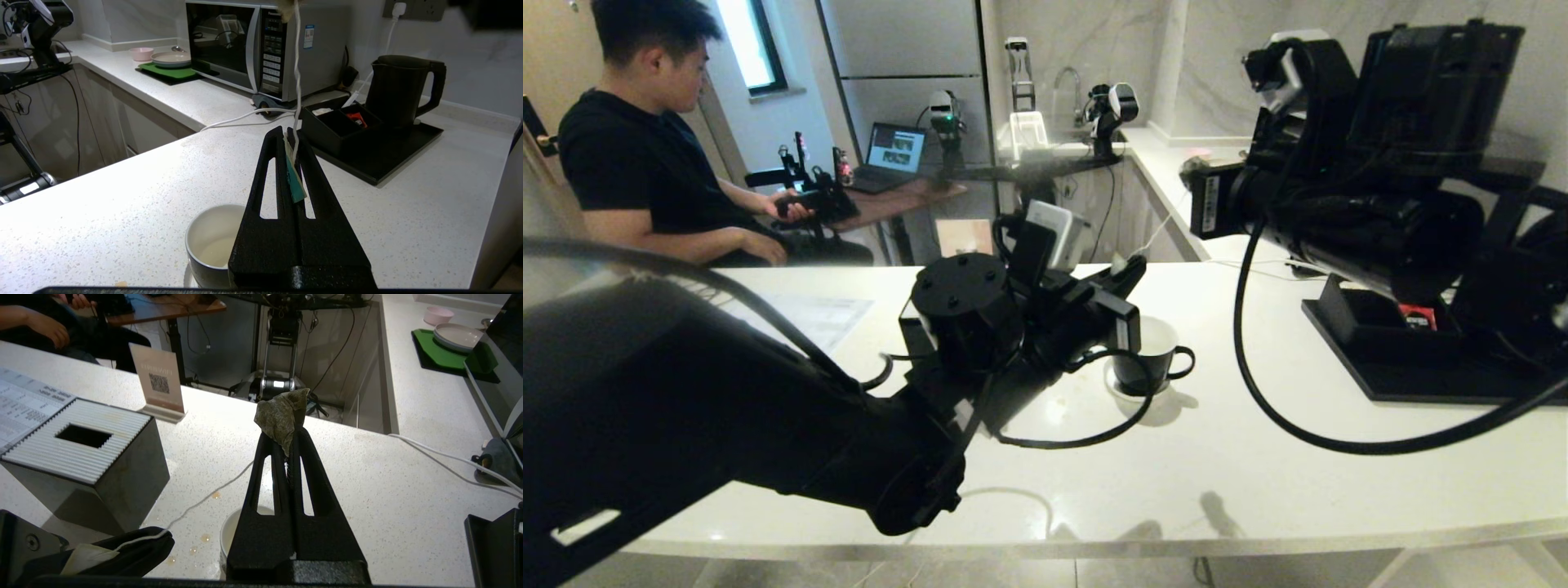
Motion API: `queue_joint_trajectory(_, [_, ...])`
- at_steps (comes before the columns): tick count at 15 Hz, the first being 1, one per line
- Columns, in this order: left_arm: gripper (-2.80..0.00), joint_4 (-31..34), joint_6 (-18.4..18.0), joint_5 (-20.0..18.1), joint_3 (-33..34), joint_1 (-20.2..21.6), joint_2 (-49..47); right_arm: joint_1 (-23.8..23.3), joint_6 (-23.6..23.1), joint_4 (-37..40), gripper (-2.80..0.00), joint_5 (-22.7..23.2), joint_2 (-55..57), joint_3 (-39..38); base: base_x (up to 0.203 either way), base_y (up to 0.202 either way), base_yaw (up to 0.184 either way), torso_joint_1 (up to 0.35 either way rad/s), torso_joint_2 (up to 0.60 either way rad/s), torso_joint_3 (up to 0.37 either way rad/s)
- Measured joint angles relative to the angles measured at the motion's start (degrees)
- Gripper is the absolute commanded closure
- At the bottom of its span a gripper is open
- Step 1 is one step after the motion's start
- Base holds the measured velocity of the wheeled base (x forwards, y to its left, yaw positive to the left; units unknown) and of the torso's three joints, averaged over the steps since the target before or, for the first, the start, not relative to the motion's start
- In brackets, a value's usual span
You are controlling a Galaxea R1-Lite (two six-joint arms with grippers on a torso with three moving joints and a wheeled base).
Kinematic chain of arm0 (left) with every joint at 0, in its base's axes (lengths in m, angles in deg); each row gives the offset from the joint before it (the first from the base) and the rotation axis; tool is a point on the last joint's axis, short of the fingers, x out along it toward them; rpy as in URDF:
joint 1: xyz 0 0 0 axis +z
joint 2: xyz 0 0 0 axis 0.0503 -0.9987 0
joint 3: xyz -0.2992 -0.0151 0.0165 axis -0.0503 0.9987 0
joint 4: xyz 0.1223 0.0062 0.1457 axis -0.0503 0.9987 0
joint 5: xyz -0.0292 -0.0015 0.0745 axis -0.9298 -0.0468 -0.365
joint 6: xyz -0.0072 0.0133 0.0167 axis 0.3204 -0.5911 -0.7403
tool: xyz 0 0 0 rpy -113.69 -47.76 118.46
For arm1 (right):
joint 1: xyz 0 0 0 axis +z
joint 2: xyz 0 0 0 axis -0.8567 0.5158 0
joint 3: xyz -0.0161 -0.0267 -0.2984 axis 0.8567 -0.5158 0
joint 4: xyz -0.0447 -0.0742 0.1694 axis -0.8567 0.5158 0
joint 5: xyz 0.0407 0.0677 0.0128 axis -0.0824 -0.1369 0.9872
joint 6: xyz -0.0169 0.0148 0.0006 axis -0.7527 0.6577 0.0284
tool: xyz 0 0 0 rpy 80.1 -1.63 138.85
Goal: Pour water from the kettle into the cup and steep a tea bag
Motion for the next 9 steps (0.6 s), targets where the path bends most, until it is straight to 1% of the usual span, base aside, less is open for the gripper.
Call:
queue_joint_trajectory(4, [0.00, -0.01, 0.01, -0.01, 0.09, -0.01, 0.27, -0.10, -0.06, -0.10, 0.00, -0.02, 0.90, -1.56, 0.000, 0.000, 0.000, 0.000, 0.00, 0.000])
queue_joint_trajectory(9, [0.00, -0.02, 0.07, -0.01, 0.09, 0.05, 0.24, -0.10, -0.05, -3.52, 0.00, -0.03, -0.21, -8.22, 0.000, 0.000, 0.000, 0.000, 0.00, 0.000])
